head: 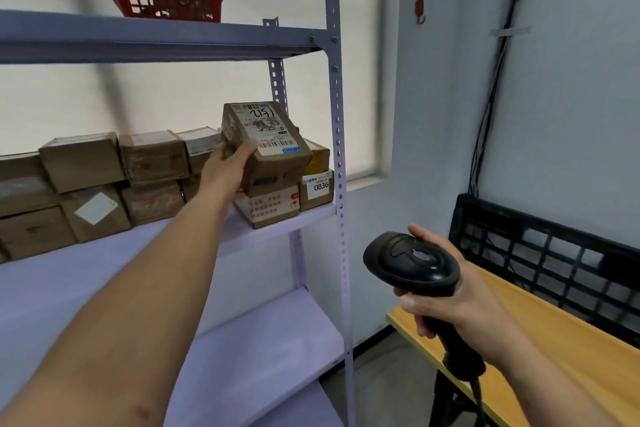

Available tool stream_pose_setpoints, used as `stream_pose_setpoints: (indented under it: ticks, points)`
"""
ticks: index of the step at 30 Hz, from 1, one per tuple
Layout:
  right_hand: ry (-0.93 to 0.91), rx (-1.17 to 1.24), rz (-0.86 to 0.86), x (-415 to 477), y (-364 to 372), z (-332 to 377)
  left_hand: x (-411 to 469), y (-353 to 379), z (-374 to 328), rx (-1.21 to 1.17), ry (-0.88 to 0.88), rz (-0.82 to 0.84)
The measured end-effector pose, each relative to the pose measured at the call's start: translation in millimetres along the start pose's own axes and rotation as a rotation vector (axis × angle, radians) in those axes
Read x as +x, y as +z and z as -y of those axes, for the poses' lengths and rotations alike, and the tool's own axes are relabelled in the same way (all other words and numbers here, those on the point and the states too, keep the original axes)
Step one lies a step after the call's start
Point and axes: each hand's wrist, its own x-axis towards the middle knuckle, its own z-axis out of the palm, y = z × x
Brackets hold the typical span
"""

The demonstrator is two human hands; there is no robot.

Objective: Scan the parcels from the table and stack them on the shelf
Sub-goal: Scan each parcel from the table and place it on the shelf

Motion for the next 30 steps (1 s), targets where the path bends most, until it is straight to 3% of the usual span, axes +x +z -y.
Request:
stream_pose_setpoints:
  ticks: [4, 7, 10, 15, 26, 30]
  points:
    - [0.007, -0.040, -0.040, 2, -1, -3, 17, 6, 7, 0.167, 0.018, -0.086]
    - [0.013, -0.050, -0.060, 3, -1, -5, 13, 14, 13, 0.525, 0.200, -0.051]
    - [0.012, -0.062, -0.073, 5, 0, -8, 10, 21, 18, 0.665, 0.304, -0.010]
    - [0.008, -0.051, -0.072, 8, 3, -11, 23, 25, 19, 0.746, 0.344, -0.130]
    - [0.021, -0.037, -0.129, -3, -3, -21, 32, 34, 29, 0.845, 0.323, -0.191]
    - [0.042, -0.067, -0.184, -20, -11, -27, 10, 45, 46, 0.771, 0.515, -0.268]
